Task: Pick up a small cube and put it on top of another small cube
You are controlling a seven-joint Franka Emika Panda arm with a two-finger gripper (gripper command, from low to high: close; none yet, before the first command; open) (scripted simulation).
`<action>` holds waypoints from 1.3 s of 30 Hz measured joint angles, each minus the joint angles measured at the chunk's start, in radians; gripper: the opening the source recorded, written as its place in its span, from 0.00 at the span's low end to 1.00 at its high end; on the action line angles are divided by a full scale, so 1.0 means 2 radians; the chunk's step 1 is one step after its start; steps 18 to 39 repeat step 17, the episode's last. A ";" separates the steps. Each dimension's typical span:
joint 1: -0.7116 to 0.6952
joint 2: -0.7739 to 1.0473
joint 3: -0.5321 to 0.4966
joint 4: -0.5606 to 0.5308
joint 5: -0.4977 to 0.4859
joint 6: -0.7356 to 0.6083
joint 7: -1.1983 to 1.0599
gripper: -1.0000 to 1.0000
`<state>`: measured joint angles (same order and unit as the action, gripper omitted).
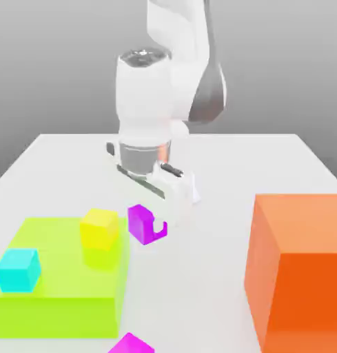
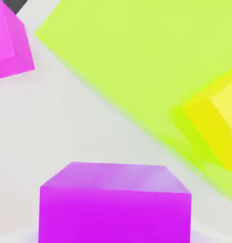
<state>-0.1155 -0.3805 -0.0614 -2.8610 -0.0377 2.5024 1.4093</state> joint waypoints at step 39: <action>-0.032 -0.001 -0.091 -0.004 -0.053 -0.006 -0.222 1.00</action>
